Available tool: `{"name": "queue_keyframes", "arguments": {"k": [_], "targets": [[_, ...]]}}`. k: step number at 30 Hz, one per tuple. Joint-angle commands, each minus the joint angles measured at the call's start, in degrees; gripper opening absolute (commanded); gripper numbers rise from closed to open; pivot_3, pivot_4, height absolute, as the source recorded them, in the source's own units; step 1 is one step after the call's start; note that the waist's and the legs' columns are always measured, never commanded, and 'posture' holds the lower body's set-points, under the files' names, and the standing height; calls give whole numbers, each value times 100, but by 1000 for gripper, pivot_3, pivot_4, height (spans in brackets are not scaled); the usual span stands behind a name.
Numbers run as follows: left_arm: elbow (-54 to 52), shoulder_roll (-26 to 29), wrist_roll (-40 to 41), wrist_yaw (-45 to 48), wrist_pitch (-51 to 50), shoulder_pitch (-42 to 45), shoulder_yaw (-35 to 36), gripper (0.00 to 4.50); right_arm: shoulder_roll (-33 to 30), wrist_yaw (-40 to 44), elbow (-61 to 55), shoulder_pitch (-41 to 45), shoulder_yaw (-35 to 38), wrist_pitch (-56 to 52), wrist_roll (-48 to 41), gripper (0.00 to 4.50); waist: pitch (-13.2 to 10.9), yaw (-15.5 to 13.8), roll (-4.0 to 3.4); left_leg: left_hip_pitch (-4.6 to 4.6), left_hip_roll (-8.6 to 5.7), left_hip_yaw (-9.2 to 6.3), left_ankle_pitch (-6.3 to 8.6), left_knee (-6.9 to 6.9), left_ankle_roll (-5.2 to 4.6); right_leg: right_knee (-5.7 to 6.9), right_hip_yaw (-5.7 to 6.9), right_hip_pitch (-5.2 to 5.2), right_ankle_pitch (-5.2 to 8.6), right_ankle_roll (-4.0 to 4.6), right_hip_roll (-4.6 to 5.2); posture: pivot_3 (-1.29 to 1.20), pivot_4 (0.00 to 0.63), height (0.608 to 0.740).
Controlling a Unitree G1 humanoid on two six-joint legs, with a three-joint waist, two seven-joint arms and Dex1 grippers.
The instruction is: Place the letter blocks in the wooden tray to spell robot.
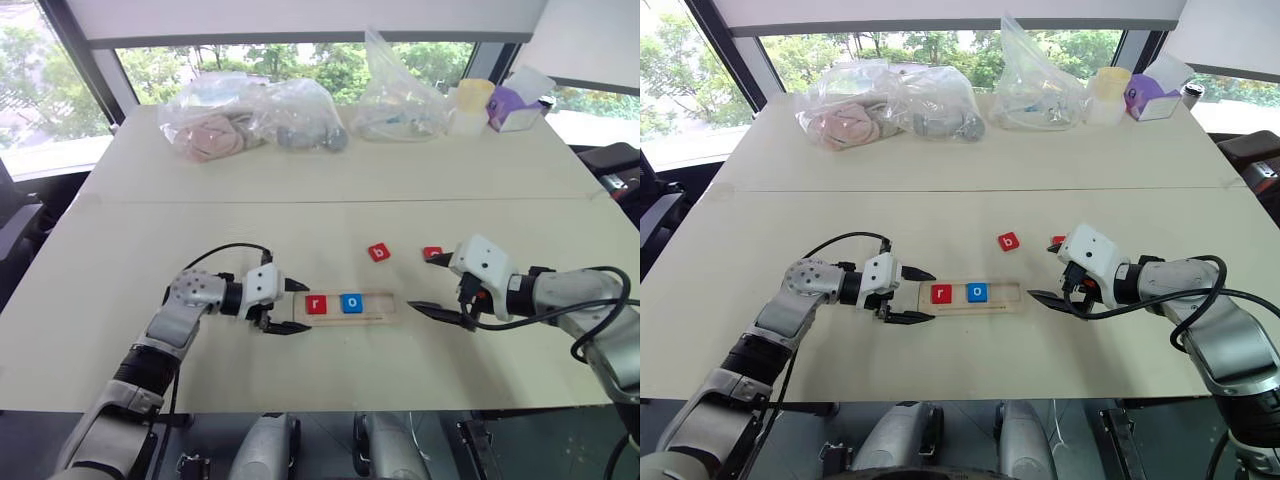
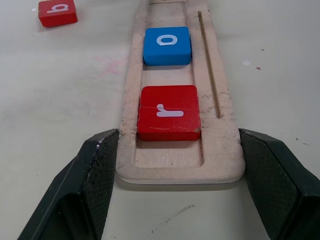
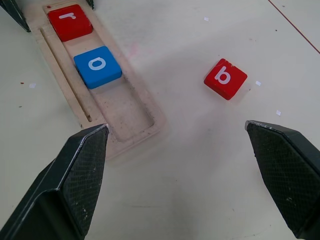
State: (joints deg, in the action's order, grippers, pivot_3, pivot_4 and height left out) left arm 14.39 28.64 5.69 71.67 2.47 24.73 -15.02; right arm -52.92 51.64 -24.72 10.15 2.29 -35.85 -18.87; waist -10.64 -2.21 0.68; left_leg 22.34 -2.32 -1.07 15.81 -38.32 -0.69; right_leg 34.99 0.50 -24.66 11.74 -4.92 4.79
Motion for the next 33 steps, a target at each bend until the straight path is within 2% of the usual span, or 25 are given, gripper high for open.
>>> {"name": "queue_keyframes", "arguments": {"k": [1,7,12,16,26,33], "targets": [[-34,23,-251,-34,-177,-297,-355,4440,35,-57,-108,218,-21,86,40,4500,0,5,0,-1,0,0,0,0,0,0,0,1,0,0,1,0,150,725],[-244,44,-162,-142,-258,-404,-282,4440,426,-366,37,547,-640,396,471,4500,2,9,-1,-3,1,-1,0,1,-1,0,0,1,1,0,-2,0,150,725],[-630,121,52,-413,-402,-395,106,4440,891,-636,514,929,-1150,831,1030,4500,2,9,0,-2,0,0,0,1,-1,0,2,1,1,1,-2,0,150,725],[-972,235,338,-654,-740,-442,503,4440,965,-527,790,1056,-1419,1097,1287,4500,-2,13,3,4,1,-1,0,1,0,1,3,-6,-1,-3,-6,0,150,725],[-3449,1198,1996,-726,-2855,-1150,1515,4440,1058,-139,1179,1106,-1748,1464,1510,4500,-7,154,4,7,5,-2,0,2,0,6,-3,-13,2,2,-5,0,150,725],[-4351,1661,2954,-1007,-3876,-1340,2136,4440,1299,-74,1500,1324,-1908,1667,1733,4500,-8,186,5,4,6,-2,0,3,0,10,1,-13,1,2,-14,0,150,725]]}}
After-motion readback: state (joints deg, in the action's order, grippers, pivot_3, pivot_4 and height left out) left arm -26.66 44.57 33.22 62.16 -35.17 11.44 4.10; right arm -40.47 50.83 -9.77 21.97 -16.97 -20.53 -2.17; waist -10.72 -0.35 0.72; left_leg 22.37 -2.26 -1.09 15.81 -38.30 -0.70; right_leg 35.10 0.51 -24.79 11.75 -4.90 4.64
